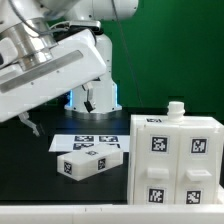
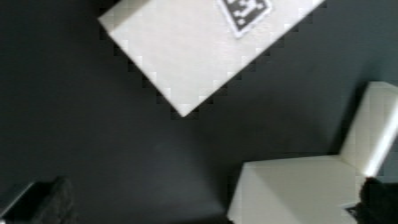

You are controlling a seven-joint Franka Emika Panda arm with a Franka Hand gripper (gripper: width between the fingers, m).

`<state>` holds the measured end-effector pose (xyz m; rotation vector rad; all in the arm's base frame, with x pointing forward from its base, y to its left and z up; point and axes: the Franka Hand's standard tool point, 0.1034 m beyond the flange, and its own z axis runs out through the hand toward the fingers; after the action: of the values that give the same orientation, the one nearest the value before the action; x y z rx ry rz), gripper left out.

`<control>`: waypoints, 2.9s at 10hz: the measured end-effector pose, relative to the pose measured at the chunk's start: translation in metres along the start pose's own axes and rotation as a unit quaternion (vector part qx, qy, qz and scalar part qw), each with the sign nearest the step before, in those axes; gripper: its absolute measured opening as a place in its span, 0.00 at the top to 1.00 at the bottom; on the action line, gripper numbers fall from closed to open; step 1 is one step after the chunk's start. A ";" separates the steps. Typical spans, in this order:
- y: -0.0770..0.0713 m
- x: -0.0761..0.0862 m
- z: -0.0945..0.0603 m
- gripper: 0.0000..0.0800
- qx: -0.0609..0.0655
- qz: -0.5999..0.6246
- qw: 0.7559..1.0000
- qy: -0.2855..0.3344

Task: Assemble cabinet

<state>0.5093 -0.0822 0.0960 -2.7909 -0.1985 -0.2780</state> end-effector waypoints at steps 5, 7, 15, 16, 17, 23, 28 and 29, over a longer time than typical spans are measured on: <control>-0.027 0.008 0.025 0.00 -0.125 0.108 0.986 0.013; -0.024 0.008 0.023 0.00 -0.125 0.108 0.986 0.013; -0.014 -0.030 0.051 0.00 -0.123 0.304 0.945 -0.010; -0.018 -0.034 0.053 0.00 -0.120 0.327 0.937 -0.016; -0.033 -0.047 0.062 0.00 -0.111 0.403 0.907 -0.050; -0.032 -0.051 0.069 0.00 -0.112 0.425 0.896 -0.061; -0.032 -0.062 0.086 0.14 -0.121 0.451 0.881 -0.074; -0.032 -0.062 0.086 0.31 -0.121 0.451 0.881 -0.074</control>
Offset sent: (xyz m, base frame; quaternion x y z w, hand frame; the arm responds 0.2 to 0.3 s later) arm 0.0007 0.0077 -0.0116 -0.3222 -0.0091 0.1453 0.9354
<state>0.4583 -0.0298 0.0127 -2.7816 1.1454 0.1573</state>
